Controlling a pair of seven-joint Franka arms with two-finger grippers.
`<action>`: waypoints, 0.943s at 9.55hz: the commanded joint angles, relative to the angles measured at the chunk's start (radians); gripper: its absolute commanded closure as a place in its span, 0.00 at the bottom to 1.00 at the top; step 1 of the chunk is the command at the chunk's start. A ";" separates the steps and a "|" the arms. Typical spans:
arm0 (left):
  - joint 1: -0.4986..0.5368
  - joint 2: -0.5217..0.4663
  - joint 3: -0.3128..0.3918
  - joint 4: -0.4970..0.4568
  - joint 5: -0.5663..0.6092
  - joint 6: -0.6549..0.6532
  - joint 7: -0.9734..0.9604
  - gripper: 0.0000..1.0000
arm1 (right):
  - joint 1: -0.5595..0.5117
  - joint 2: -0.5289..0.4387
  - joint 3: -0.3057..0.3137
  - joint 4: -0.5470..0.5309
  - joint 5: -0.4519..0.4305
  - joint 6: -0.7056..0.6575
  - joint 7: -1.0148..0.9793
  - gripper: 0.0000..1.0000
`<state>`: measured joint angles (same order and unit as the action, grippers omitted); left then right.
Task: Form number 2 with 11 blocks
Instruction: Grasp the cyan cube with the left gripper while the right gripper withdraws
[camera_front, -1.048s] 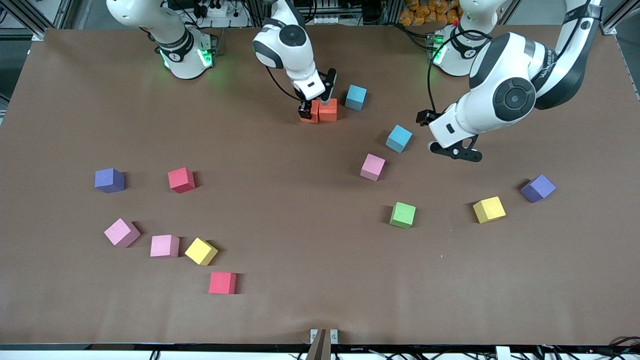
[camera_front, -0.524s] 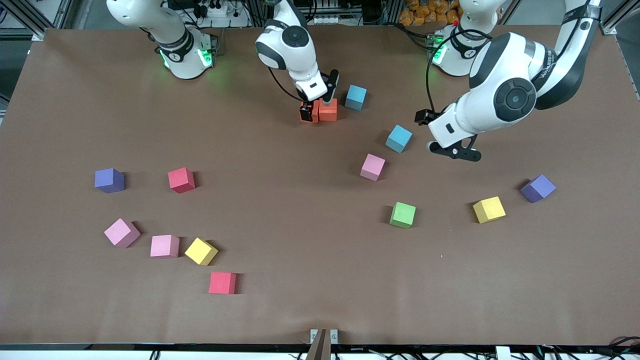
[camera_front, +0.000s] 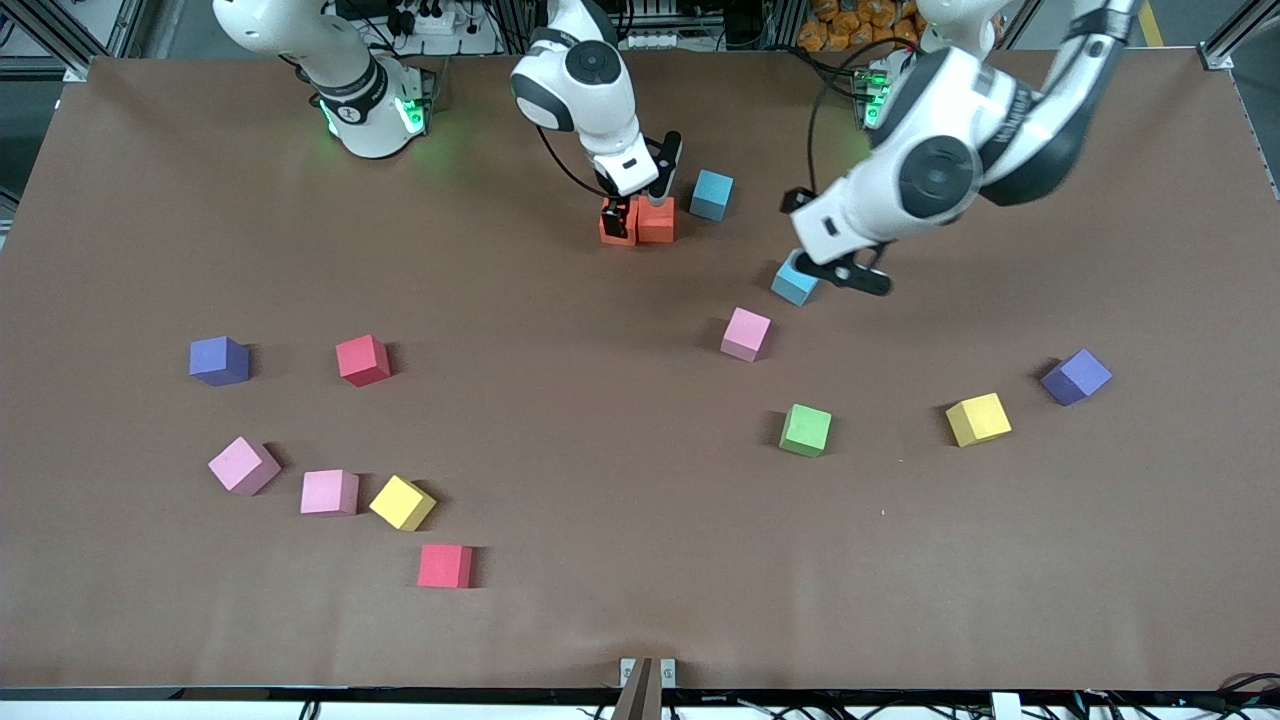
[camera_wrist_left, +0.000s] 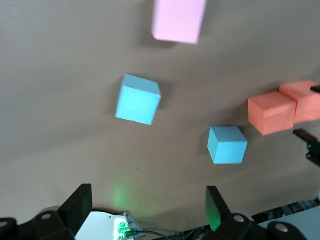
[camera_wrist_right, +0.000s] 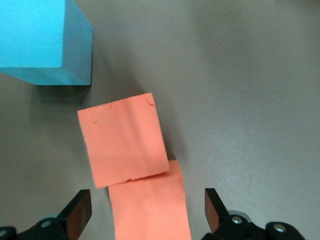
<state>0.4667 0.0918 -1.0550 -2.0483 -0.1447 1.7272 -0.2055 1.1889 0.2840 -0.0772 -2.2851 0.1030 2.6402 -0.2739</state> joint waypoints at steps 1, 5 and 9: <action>0.007 -0.070 -0.075 -0.088 -0.022 0.044 0.001 0.00 | -0.005 -0.078 -0.012 -0.013 0.006 -0.093 -0.047 0.00; -0.008 -0.067 -0.202 -0.202 -0.024 0.274 0.006 0.00 | -0.101 -0.154 -0.128 0.004 0.006 -0.227 -0.146 0.00; -0.088 -0.067 -0.229 -0.294 -0.108 0.471 0.005 0.00 | -0.202 -0.105 -0.318 0.079 0.003 -0.223 -0.157 0.00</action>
<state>0.4015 0.0618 -1.2817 -2.3133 -0.2218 2.1666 -0.2061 1.0322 0.1499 -0.3571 -2.2568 0.1019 2.4345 -0.4115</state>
